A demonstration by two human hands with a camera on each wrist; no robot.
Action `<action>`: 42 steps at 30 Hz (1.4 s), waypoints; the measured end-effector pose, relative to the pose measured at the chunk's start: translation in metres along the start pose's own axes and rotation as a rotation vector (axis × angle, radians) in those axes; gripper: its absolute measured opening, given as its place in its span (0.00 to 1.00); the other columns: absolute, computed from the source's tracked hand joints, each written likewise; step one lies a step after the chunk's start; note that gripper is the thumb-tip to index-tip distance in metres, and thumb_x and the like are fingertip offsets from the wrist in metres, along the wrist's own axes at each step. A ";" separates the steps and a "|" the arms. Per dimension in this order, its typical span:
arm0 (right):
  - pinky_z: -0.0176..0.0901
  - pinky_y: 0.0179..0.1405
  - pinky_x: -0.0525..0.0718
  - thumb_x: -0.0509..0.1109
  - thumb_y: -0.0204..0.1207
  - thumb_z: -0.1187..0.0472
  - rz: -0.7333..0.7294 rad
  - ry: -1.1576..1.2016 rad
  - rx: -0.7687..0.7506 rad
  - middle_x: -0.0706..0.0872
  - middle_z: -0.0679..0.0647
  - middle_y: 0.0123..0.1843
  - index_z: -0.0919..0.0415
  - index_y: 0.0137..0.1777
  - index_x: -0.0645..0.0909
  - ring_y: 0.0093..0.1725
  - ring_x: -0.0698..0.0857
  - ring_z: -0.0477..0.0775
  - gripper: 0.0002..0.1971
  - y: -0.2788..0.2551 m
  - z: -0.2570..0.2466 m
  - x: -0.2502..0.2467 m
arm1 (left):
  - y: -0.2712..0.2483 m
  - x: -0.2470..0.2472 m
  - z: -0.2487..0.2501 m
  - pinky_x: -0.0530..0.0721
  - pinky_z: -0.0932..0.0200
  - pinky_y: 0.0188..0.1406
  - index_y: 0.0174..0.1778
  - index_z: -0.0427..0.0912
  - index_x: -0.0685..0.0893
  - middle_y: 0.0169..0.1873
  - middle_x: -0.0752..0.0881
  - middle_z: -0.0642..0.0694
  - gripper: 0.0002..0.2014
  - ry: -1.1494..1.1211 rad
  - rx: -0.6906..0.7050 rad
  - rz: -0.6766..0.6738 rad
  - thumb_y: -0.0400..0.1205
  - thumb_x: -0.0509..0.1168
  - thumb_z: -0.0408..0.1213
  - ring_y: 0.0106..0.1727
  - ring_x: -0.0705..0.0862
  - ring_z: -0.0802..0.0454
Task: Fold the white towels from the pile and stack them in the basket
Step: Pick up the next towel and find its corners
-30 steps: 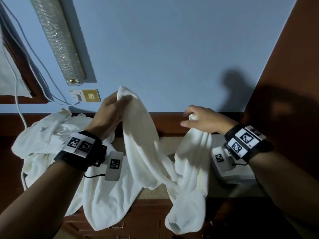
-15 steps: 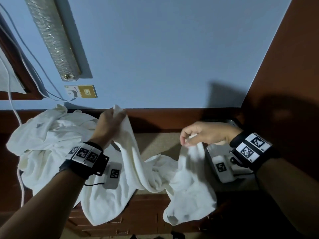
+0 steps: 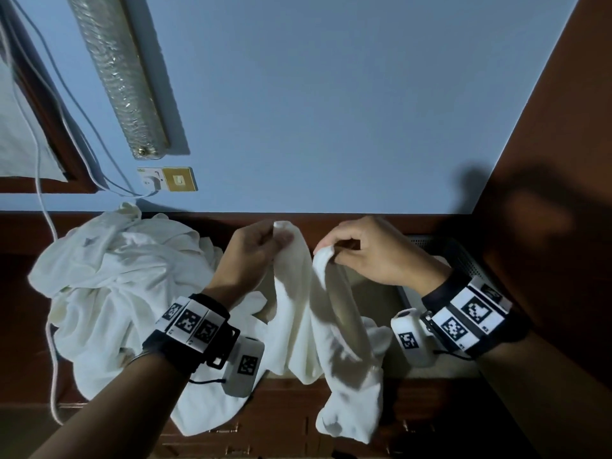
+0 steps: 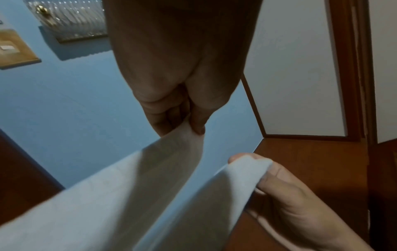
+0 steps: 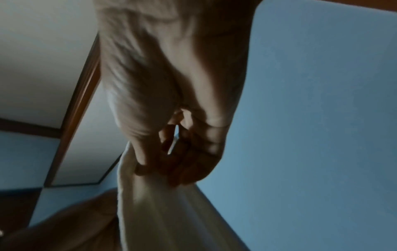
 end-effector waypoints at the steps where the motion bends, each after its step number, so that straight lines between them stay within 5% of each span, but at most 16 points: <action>1: 0.41 0.56 0.85 0.80 0.78 0.63 -0.003 0.003 -0.016 0.90 0.40 0.50 0.47 0.52 0.94 0.53 0.89 0.41 0.09 0.001 -0.002 0.003 | -0.002 0.001 0.001 0.88 0.33 0.45 0.50 0.33 0.89 0.44 0.89 0.28 0.11 -0.022 -0.004 0.000 0.87 0.72 0.40 0.41 0.86 0.46; 4: 0.47 0.55 0.87 0.79 0.80 0.62 -0.043 0.085 -0.009 0.90 0.43 0.50 0.48 0.50 0.93 0.51 0.90 0.45 0.06 0.008 -0.007 0.008 | -0.008 0.009 0.006 0.86 0.43 0.44 0.51 0.32 0.86 0.43 0.91 0.31 0.09 -0.082 0.003 -0.044 0.87 0.72 0.36 0.40 0.88 0.43; 7: 0.57 0.49 0.88 0.77 0.82 0.57 -0.007 0.100 0.062 0.93 0.42 0.42 0.49 0.47 0.92 0.44 0.91 0.47 0.03 0.015 -0.004 0.012 | -0.012 0.015 0.009 0.87 0.36 0.48 0.50 0.31 0.82 0.44 0.90 0.26 0.11 -0.150 0.009 -0.077 0.88 0.71 0.38 0.42 0.89 0.33; 9: 0.58 0.44 0.88 0.77 0.81 0.53 0.081 0.110 0.129 0.93 0.43 0.39 0.50 0.44 0.91 0.41 0.91 0.50 0.05 0.017 0.003 0.012 | -0.015 0.017 0.011 0.87 0.31 0.50 0.47 0.34 0.80 0.45 0.87 0.22 0.13 -0.186 0.006 -0.076 0.89 0.69 0.40 0.42 0.86 0.37; 12: 0.46 0.30 0.81 0.79 0.78 0.51 0.218 0.116 0.196 0.88 0.45 0.31 0.52 0.39 0.86 0.29 0.83 0.43 0.10 0.018 0.012 0.012 | -0.018 0.016 0.013 0.84 0.22 0.53 0.45 0.39 0.79 0.39 0.83 0.26 0.15 -0.154 0.028 -0.098 0.87 0.67 0.48 0.42 0.81 0.43; 15: 0.38 0.26 0.72 0.79 0.74 0.52 0.257 0.117 0.261 0.86 0.49 0.27 0.53 0.37 0.82 0.24 0.75 0.42 0.10 0.018 0.012 0.010 | -0.021 0.018 0.016 0.86 0.31 0.52 0.49 0.42 0.80 0.41 0.91 0.45 0.13 -0.074 0.058 -0.162 0.84 0.69 0.49 0.45 0.86 0.48; 18: 0.41 0.30 0.75 0.79 0.72 0.51 0.193 0.071 0.268 0.88 0.50 0.30 0.52 0.37 0.83 0.27 0.77 0.42 0.09 0.020 0.004 0.008 | -0.024 0.022 0.017 0.90 0.42 0.55 0.50 0.40 0.79 0.48 0.95 0.48 0.11 0.022 0.095 -0.187 0.84 0.75 0.40 0.53 0.93 0.51; 22: 0.40 0.33 0.76 0.78 0.75 0.46 0.125 0.082 0.255 0.88 0.44 0.31 0.52 0.39 0.86 0.29 0.79 0.39 0.11 0.021 0.001 0.007 | -0.023 0.015 0.024 0.88 0.47 0.37 0.45 0.43 0.78 0.36 0.92 0.53 0.09 0.197 0.185 -0.090 0.87 0.72 0.39 0.37 0.88 0.54; 27: 0.43 0.31 0.76 0.80 0.75 0.46 0.153 0.122 0.252 0.90 0.53 0.34 0.52 0.38 0.85 0.29 0.81 0.45 0.13 0.019 0.010 0.013 | -0.024 0.015 0.028 0.85 0.48 0.38 0.46 0.44 0.80 0.36 0.91 0.48 0.10 0.230 0.179 -0.125 0.88 0.70 0.44 0.36 0.86 0.51; 31: 0.42 0.27 0.71 0.82 0.74 0.47 0.150 0.077 0.233 0.86 0.54 0.30 0.51 0.36 0.83 0.26 0.74 0.42 0.13 0.019 0.007 0.013 | -0.023 0.013 0.021 0.89 0.35 0.55 0.47 0.46 0.83 0.43 0.94 0.50 0.18 0.172 0.114 -0.144 0.86 0.68 0.59 0.51 0.91 0.45; 36: 0.44 0.28 0.73 0.81 0.75 0.45 0.148 0.139 0.206 0.89 0.56 0.32 0.53 0.38 0.84 0.27 0.77 0.44 0.15 0.018 0.002 0.015 | -0.020 0.010 0.019 0.87 0.31 0.52 0.50 0.46 0.85 0.44 0.92 0.48 0.17 0.198 0.167 -0.109 0.88 0.65 0.58 0.49 0.90 0.43; 38: 0.52 0.31 0.81 0.80 0.75 0.42 0.117 0.191 0.196 0.91 0.54 0.36 0.52 0.42 0.86 0.31 0.84 0.51 0.15 0.017 0.001 0.020 | -0.018 0.006 0.020 0.87 0.30 0.50 0.52 0.47 0.86 0.44 0.91 0.47 0.17 0.206 0.185 -0.091 0.88 0.62 0.57 0.48 0.90 0.42; 42: 0.58 0.41 0.84 0.79 0.79 0.51 -0.048 0.370 0.133 0.89 0.53 0.43 0.58 0.48 0.85 0.42 0.87 0.52 0.11 0.013 -0.001 0.038 | -0.005 -0.008 0.033 0.85 0.24 0.55 0.50 0.48 0.85 0.43 0.89 0.46 0.14 0.105 0.173 -0.012 0.85 0.62 0.55 0.50 0.88 0.34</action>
Point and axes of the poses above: each hand's wrist, its own y-axis towards the middle knuckle, its own x-axis out of the palm, z = x × y, the point moved 7 cm from there along y, towards the middle knuckle
